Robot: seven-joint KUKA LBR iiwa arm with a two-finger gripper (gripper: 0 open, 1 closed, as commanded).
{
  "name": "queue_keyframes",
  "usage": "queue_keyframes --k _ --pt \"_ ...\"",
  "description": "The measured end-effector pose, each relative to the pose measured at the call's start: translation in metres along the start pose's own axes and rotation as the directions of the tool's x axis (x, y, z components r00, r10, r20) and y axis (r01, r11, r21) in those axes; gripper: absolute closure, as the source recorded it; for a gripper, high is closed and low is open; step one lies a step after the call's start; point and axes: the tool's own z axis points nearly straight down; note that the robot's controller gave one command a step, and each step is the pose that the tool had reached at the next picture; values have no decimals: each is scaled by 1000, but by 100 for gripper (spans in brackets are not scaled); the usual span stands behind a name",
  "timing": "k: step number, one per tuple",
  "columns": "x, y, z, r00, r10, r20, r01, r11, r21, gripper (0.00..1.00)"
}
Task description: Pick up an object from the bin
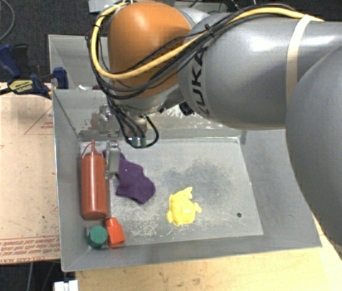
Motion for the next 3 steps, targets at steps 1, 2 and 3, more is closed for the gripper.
queue_keyframes --k 1,2,3 --pt "-1 -2 -5 1000 4 7 -4 1000 -2 0" --pt "1 -16 33 999 -50 12 50 999 -4 0" --pt "9 -26 52 998 -57 -7 57 998 2 0"
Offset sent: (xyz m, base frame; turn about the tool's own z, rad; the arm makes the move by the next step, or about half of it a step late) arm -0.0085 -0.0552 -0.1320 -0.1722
